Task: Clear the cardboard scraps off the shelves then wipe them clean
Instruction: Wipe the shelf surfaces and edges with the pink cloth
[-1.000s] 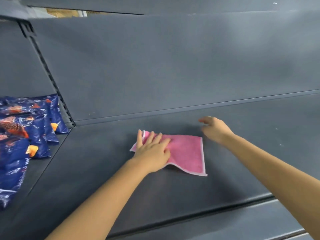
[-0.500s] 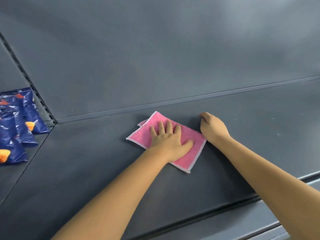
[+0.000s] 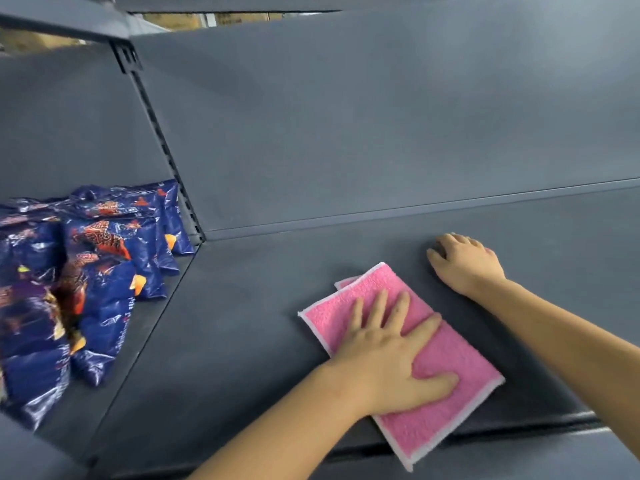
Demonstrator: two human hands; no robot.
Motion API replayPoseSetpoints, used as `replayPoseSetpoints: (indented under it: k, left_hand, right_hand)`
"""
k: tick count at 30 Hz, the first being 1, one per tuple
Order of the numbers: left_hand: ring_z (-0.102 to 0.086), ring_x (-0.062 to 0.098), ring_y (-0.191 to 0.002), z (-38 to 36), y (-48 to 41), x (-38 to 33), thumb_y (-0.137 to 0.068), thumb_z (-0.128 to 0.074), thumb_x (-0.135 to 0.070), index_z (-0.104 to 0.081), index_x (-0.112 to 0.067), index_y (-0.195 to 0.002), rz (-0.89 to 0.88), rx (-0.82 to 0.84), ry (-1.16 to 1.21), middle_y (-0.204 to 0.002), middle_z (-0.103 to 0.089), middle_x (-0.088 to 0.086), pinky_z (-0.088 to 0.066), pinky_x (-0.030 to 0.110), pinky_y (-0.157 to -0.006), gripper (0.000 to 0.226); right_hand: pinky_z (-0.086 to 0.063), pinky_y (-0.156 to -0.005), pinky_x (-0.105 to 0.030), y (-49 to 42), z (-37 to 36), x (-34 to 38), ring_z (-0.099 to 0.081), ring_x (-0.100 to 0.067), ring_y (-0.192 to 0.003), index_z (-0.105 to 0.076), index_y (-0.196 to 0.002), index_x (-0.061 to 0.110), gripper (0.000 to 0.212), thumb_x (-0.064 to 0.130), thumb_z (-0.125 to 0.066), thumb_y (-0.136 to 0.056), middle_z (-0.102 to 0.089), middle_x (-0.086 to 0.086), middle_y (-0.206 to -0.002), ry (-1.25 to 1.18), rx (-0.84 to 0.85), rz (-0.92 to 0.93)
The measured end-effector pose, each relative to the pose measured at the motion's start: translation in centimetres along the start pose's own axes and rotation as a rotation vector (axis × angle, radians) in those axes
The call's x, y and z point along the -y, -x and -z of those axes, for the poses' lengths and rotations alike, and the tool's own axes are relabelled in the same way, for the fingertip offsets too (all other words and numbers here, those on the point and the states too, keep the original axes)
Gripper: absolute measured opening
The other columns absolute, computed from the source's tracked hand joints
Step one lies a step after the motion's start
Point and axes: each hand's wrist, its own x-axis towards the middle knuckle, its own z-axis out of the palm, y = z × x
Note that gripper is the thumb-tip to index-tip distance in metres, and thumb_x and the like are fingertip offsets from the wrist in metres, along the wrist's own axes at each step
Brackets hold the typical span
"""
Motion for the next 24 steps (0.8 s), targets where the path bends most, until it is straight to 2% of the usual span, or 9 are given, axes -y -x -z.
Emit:
replayPoseSetpoints:
  k: [3, 7, 13, 17, 24]
  left_hand:
    - [0.030, 0.022, -0.137, -0.2, 1.4, 3.1, -0.084, -0.025, -0.066, 0.010, -0.040, -0.140, 0.082, -0.002, -0.029, -0.151, 0.026, 0.000, 0.019, 0.046, -0.112, 0.072]
    - [0.025, 0.021, -0.139, 0.5, 1.5, 7.7, -0.086, -0.025, -0.063, 0.008, -0.040, -0.141, 0.291, -0.015, -0.012, -0.152, 0.022, -0.001, 0.013, 0.046, -0.115, 0.068]
    - [0.015, 0.029, -0.141, 2.4, -4.9, 12.9, -0.086, -0.020, -0.064, 0.002, -0.035, -0.143, 0.480, -0.057, 0.037, -0.155, 0.013, 0.006, 0.008, 0.052, -0.114, 0.068]
    - [0.011, 0.033, -0.141, 3.4, -9.8, 13.3, -0.087, -0.018, -0.063, -0.001, -0.027, -0.145, 0.491, -0.075, 0.032, -0.155, 0.009, 0.009, 0.005, 0.055, -0.113, 0.070]
    - [0.013, 0.030, -0.141, 3.5, -12.1, 11.0, -0.089, -0.018, -0.060, 0.000, -0.022, -0.145, 0.334, -0.077, 0.016, -0.156, 0.009, 0.005, 0.007, 0.054, -0.114, 0.070]
  right_hand:
    - [-0.028, -0.105, -0.037, -0.7, -0.9, 1.8, -0.037, -0.029, -0.131, -0.045, -0.129, 0.012, 0.043, 0.036, -0.034, -0.096, -0.047, -0.008, -0.137, -0.008, 0.026, 0.064]
    - [-0.022, -0.110, -0.036, -1.3, -1.6, 2.4, -0.030, -0.027, -0.136, -0.040, -0.135, 0.016, 0.045, 0.039, -0.033, -0.097, -0.043, -0.005, -0.142, 0.021, 0.050, 0.120]
    - [-0.018, -0.112, -0.034, -1.3, -1.8, 2.2, -0.023, -0.025, -0.141, -0.037, -0.138, 0.019, 0.047, 0.041, -0.031, -0.097, -0.039, 0.000, -0.146, 0.032, 0.036, 0.137]
    - [-0.016, -0.114, -0.034, -1.6, -2.0, 2.1, -0.020, -0.023, -0.143, -0.035, -0.139, 0.020, 0.050, 0.045, -0.032, -0.096, -0.035, 0.002, -0.149, 0.045, 0.027, 0.129]
    - [-0.017, -0.113, -0.034, -1.6, -1.9, 2.3, -0.023, -0.020, -0.141, -0.038, -0.137, 0.021, 0.049, 0.047, -0.033, -0.095, -0.035, 0.003, -0.148, 0.067, 0.025, 0.137]
